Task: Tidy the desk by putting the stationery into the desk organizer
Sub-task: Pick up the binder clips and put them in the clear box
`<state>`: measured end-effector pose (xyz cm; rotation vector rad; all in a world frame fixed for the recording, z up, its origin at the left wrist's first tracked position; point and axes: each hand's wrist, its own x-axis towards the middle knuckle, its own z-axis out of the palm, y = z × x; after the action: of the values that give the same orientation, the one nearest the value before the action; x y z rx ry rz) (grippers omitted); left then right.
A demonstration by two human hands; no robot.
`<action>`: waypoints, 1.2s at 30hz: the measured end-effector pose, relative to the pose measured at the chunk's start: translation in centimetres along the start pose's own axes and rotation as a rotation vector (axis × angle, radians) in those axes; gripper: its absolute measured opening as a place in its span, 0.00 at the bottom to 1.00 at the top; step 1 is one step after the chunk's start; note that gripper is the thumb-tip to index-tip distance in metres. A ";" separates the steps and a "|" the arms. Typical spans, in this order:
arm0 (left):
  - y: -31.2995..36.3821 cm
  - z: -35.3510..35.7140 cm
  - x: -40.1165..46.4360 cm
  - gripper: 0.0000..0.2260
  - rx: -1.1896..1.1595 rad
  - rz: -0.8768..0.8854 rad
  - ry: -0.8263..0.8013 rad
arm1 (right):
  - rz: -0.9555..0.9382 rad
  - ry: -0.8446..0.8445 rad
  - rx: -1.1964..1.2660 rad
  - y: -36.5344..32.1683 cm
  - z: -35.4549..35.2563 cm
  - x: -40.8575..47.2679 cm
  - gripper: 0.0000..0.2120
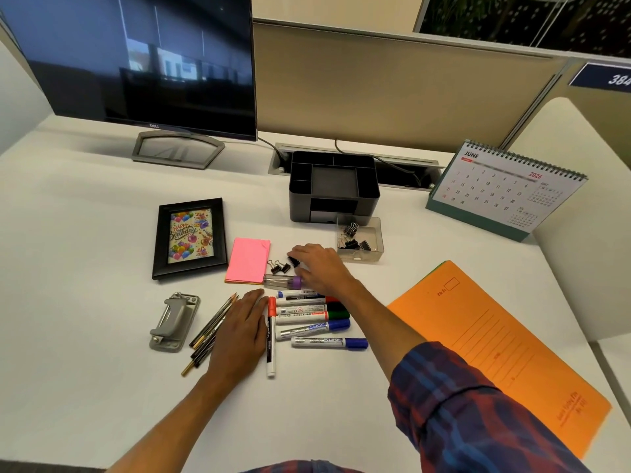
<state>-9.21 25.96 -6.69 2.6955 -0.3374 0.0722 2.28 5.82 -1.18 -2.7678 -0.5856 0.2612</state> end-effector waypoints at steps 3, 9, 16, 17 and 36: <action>-0.1 0.0 0.1 0.23 -0.004 0.007 0.000 | -0.001 0.000 -0.006 0.0 0.3 0.2 0.20; -0.2 0.2 0.1 0.24 0.007 -0.002 -0.002 | 0.001 0.052 -0.050 0.5 0.5 0.3 0.17; -0.3 0.3 0.0 0.24 0.010 0.008 0.006 | 0.132 0.334 0.006 2.1 -0.5 -1.2 0.17; -0.3 0.3 0.0 0.24 0.008 0.009 0.008 | 0.155 0.388 0.034 2.4 -0.8 -1.5 0.17; 0.0 0.6 -0.3 0.23 0.174 0.123 0.004 | 0.265 0.437 0.078 2.9 -1.6 -2.1 0.19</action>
<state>-9.51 25.79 -7.30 2.8425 -0.5180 0.1497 1.88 1.97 -0.36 -2.6959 -0.0968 -0.2569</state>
